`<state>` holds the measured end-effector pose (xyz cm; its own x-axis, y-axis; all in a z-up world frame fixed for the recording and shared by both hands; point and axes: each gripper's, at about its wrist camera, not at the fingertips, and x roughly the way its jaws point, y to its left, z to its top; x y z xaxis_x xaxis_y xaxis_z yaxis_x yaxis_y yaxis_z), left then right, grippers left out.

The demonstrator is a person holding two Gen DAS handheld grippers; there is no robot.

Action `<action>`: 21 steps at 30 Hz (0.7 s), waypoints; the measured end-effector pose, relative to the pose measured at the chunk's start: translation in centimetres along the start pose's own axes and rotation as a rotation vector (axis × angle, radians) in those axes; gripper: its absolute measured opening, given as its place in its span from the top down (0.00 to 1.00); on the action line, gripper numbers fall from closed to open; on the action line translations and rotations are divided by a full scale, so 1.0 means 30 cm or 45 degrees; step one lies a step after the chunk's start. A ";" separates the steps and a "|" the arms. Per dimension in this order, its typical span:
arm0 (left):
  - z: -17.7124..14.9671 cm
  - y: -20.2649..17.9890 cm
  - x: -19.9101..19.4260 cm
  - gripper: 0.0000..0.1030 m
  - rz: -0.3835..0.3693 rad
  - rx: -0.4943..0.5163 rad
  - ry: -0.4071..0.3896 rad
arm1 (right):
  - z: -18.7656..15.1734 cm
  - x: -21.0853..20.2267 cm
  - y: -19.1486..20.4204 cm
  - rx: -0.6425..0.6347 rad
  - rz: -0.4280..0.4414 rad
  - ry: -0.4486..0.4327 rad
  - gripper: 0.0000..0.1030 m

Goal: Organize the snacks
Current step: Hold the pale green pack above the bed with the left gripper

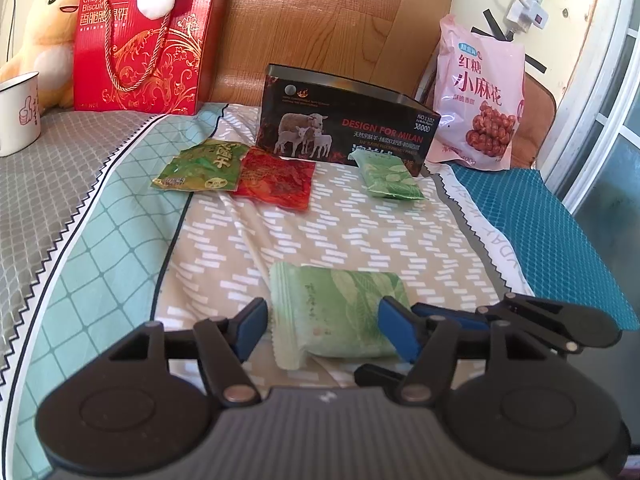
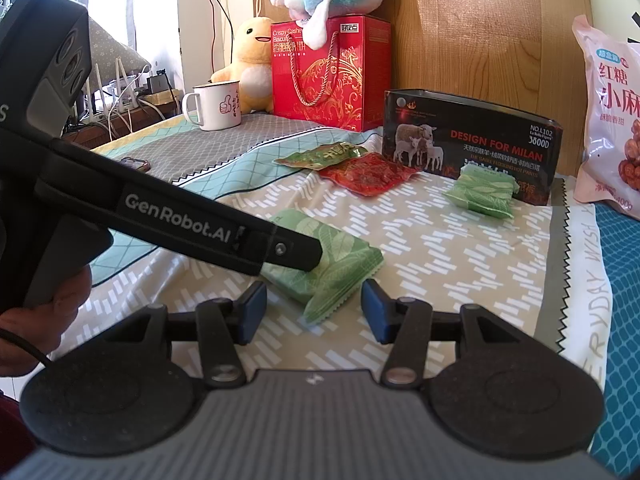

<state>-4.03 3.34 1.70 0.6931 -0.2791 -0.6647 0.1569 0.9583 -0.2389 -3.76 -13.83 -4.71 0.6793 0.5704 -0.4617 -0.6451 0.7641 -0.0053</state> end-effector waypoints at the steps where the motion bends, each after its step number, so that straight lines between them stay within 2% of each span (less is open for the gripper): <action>1: 0.000 -0.001 0.000 0.38 0.002 0.001 0.000 | 0.000 0.000 0.000 0.000 0.000 0.000 0.46; 11: 0.003 -0.015 0.000 0.34 0.038 0.035 0.001 | 0.000 -0.001 -0.001 0.003 0.004 0.000 0.46; 17: 0.004 -0.030 -0.014 0.32 0.148 0.126 -0.035 | 0.000 -0.002 0.003 0.006 0.002 -0.001 0.44; 21: 0.004 -0.041 -0.018 0.32 0.175 0.162 -0.043 | 0.000 -0.003 0.002 0.008 0.002 -0.001 0.44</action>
<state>-4.52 2.33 2.45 0.7368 -0.1452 -0.6604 0.1454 0.9879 -0.0550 -3.85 -13.85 -4.66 0.6788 0.5716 -0.4610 -0.6439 0.7651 0.0006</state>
